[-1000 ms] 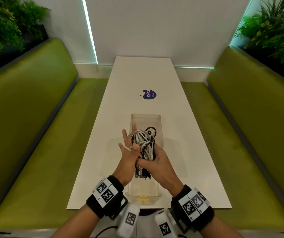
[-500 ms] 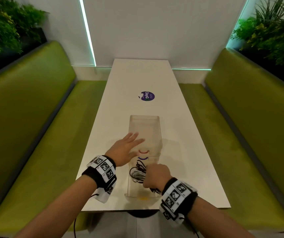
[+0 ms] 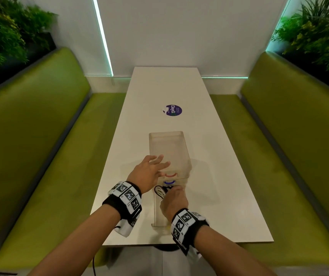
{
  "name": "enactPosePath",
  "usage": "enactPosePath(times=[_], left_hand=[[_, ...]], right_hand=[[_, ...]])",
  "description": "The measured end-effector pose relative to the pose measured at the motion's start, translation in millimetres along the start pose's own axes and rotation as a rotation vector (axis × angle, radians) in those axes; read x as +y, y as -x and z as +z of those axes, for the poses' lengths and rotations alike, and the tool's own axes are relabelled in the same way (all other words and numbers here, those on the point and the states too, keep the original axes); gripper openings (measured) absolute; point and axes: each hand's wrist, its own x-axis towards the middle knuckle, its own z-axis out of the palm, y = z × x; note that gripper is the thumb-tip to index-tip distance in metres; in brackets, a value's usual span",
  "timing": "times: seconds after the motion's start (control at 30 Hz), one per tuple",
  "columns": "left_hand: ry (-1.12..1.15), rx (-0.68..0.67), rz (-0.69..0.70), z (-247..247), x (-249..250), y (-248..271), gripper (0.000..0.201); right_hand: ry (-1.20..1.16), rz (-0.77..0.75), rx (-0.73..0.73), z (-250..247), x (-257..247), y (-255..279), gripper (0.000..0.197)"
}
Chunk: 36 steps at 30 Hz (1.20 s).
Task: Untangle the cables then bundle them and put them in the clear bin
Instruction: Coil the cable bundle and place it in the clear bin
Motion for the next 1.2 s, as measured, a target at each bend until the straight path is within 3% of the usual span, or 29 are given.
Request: enactPosePath(times=[0.07,0.13,0.23,0.33,0.5,0.6,0.7,0.77,0.8,0.9,0.97,1.1,1.13,1.2], left_hand=[[0.011,0.003,-0.014,1,1,0,0.044],[0.011,0.009,-0.029,1,0,0,0.044],[0.042,0.005,-0.051,5,0,0,0.044],[0.064,0.003,-0.075,8,-1,-1,0.044],[0.055,0.002,-0.044,7,-3,1,0.046],[0.076,-0.002,0.020,10,-8,8,0.054],[0.183,0.227,0.011,21,-9,27,0.051],[0.205,0.419,0.009,29,-4,44,0.033],[0.211,0.430,0.028,36,-1,53,0.026],[0.247,0.166,0.050,61,0,68,0.026],[0.275,0.060,0.033,76,-7,68,0.027],[0.323,0.013,-0.009,87,-10,56,0.019],[0.329,0.023,-0.014,87,-10,54,0.019],[0.360,0.073,-0.014,89,-7,53,0.024]], right_hand=[[-0.185,0.114,0.019,9,0,4,0.093],[-0.300,0.126,-0.039,8,1,7,0.105],[-0.460,-0.002,-0.215,0,16,8,0.114],[-0.523,-0.151,-0.193,8,34,13,0.108],[-0.310,-0.133,0.155,32,33,31,0.085],[-0.253,-0.112,0.117,33,31,30,0.080],[-0.236,-0.123,0.204,38,33,24,0.078],[-0.227,-0.140,0.211,41,36,23,0.077],[-0.231,-0.149,0.205,42,37,23,0.077],[-0.260,-0.157,0.160,42,38,22,0.081],[-0.276,-0.158,0.137,42,41,21,0.087],[-0.270,-0.241,0.183,39,50,26,0.120],[-0.283,-0.271,0.143,41,55,26,0.120],[-0.298,-0.295,0.226,44,64,28,0.101]])
